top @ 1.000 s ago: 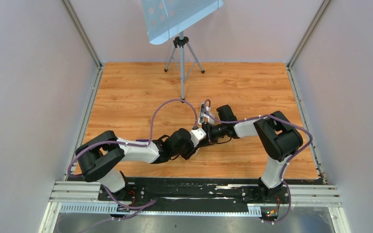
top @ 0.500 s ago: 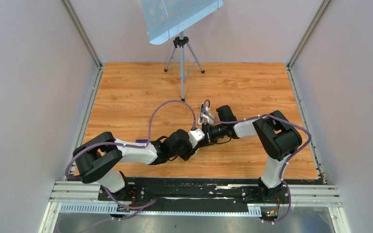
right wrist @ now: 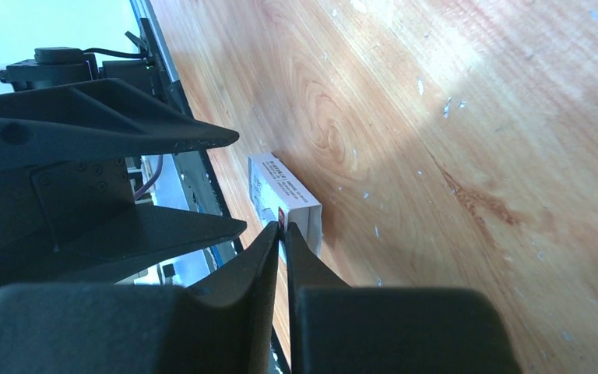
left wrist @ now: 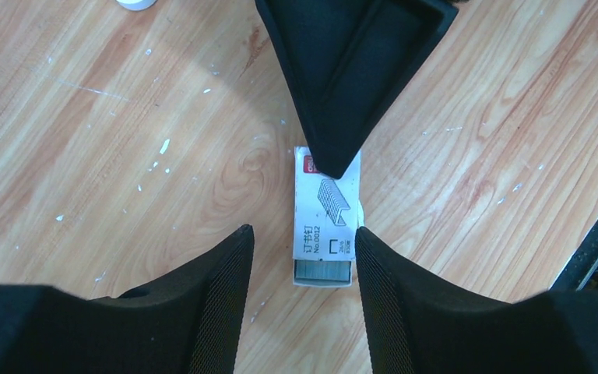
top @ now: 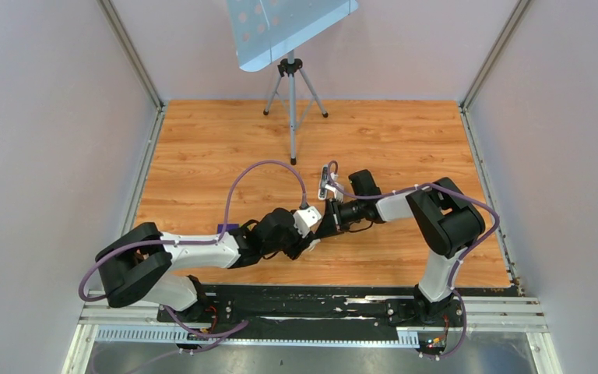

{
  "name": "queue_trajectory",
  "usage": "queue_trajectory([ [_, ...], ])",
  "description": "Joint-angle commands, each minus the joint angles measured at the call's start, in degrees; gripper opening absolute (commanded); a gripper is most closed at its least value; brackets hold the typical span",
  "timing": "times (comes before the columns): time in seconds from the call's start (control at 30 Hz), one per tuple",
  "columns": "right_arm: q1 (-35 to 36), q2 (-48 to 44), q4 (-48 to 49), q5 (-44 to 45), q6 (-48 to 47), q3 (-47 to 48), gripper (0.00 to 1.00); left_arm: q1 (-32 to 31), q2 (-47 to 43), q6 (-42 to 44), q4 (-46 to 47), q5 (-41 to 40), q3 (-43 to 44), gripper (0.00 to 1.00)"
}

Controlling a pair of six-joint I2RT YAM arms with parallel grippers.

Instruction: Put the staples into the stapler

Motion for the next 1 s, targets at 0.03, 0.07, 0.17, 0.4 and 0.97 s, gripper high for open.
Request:
queue_trajectory([
  [0.03, -1.0, -1.6, -0.6, -2.2, -2.2, -0.6, 0.11, -0.5, -0.8, 0.2, -3.1, 0.2, -0.3, 0.55],
  [0.07, -1.0, -1.7, -0.7, -2.2, -2.3, -0.6, 0.11, -0.5, -0.8, 0.1, -3.2, 0.4, -0.2, 0.56],
  [0.17, -1.1, -1.8, -1.0, -2.3, -2.6, -0.6, 0.11, -0.4, -0.2, 0.0, -3.4, 1.4, -0.1, 0.57],
  [0.4, -1.5, -2.0, -1.3, -2.1, -2.7, -0.7, 0.11, -0.4, 2.7, -0.1, -4.1, 2.6, 0.9, 0.59],
  [0.97, -2.1, -2.4, -1.9, -2.1, -3.1, -0.7, 0.11, -0.4, 4.7, 0.4, -3.6, 2.3, 1.5, 0.45],
])
